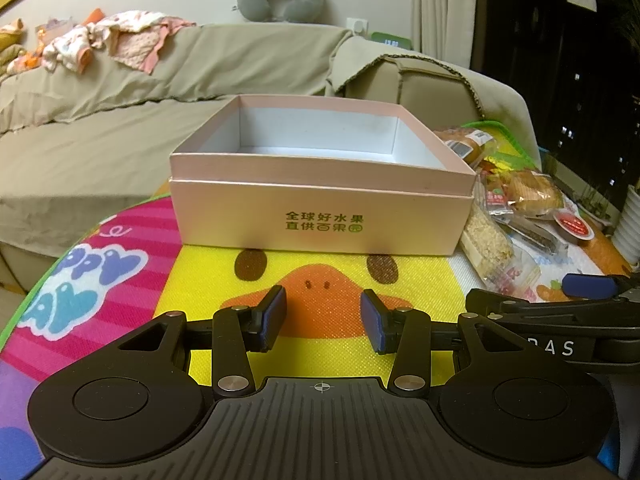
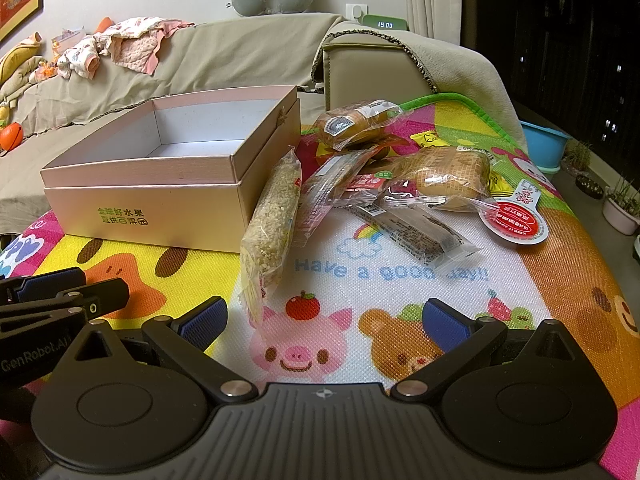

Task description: Organize objects

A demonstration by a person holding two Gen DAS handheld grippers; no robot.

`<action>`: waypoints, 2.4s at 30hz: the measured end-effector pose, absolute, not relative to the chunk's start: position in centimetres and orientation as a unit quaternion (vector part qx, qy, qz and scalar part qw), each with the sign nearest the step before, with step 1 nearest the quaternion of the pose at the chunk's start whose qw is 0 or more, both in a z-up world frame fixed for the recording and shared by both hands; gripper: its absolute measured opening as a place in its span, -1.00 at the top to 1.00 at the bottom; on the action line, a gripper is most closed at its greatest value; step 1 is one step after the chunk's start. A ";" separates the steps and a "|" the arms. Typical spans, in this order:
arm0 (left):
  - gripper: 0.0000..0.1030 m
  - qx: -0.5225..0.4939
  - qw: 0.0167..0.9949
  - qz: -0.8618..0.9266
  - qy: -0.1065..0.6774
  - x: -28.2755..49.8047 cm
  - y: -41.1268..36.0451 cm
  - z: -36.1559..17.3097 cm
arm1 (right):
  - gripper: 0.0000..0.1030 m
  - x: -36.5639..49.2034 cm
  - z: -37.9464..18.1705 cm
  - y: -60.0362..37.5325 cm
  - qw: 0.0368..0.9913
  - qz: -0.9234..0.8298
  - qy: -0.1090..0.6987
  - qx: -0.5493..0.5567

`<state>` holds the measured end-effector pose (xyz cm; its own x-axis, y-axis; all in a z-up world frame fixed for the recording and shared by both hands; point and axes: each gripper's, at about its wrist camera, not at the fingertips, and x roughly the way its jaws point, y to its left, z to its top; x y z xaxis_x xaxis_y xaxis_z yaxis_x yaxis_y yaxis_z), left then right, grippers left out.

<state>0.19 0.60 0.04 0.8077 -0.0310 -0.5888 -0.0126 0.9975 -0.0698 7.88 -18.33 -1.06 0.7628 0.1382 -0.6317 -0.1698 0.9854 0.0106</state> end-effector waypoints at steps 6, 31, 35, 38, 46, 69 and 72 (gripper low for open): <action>0.10 -0.038 0.950 -0.006 0.309 0.1 0.7 0.0 | -1.00 7.9 -1.1 -18.3 0.938 0.082 0.335 -0.024; 0.09 -0.017 0.950 0.001 0.312 0.2 0.4 0.0 | -1.00 9.2 -0.3 -18.4 0.916 0.104 0.386 -0.036; 0.09 -0.014 0.950 0.001 0.313 0.2 0.3 0.0 | -1.00 9.3 -0.2 -18.5 0.914 0.109 0.388 -0.039; 0.10 -0.016 0.948 -0.013 0.317 0.3 0.9 0.3 | -1.00 9.5 0.2 -18.8 0.909 0.126 0.395 -0.029; 0.15 -0.025 0.974 0.000 0.227 0.9 5.2 7.3 | -1.00 7.3 6.9 -21.0 0.960 0.137 0.239 -0.038; 0.77 -0.093 0.913 0.014 0.398 13.5 11.8 2.7 | 0.22 13.6 3.2 -17.6 0.870 0.260 0.414 -0.070; 0.78 -0.087 0.916 0.013 0.391 12.9 11.8 3.0 | 0.46 13.4 2.8 -18.2 0.865 0.251 0.430 -0.054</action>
